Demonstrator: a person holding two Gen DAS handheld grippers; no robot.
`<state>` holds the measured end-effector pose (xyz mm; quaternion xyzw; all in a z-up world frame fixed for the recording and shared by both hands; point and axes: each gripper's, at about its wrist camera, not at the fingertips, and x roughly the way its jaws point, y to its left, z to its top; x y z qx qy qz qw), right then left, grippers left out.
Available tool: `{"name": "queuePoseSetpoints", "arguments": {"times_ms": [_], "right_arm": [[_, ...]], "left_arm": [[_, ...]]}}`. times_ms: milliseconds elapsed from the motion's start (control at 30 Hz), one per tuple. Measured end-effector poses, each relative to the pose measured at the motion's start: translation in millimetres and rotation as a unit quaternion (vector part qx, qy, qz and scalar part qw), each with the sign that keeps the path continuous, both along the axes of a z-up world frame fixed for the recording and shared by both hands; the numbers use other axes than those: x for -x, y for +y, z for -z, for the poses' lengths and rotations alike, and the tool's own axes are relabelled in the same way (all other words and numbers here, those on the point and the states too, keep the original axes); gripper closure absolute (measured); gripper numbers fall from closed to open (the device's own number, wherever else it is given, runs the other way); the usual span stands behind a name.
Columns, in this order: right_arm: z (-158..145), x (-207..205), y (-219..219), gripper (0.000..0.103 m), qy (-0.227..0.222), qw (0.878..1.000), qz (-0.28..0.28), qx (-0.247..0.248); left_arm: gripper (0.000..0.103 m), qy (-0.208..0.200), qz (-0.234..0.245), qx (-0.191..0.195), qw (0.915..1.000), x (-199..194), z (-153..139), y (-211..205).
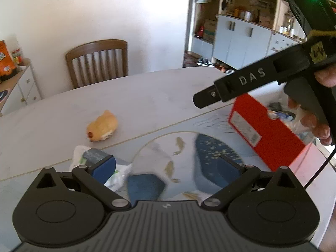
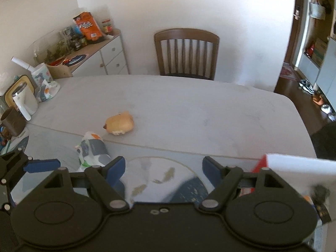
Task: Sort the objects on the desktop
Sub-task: 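Withdraw both tools from the box back over the table, then grasp the orange bread plush with right tool while left grasps white bread bag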
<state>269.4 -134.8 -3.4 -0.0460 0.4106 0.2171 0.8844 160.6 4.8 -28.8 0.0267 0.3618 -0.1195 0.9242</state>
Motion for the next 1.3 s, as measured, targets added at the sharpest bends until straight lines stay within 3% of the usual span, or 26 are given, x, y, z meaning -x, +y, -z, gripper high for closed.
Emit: {"name": "queuePoseSetpoints", "arguments": {"times_ms": [533, 1067, 1300], "right_arm": [[38, -52, 72, 0.023, 0.038, 0.998, -0.04, 0.001], [71, -97, 144, 0.023, 0.054, 0.996, -0.071, 0.025], [83, -108, 171, 0.022, 0.024, 0.995, -0.085, 0.055]], "left_arm": [[0.0, 0.006, -0.075, -0.018, 0.997, -22, 39, 42], [0.0, 0.021, -0.072, -0.048, 0.996, -47, 76, 43], [0.0, 0.023, -0.081, -0.051, 0.9951, -53, 82, 46]]}}
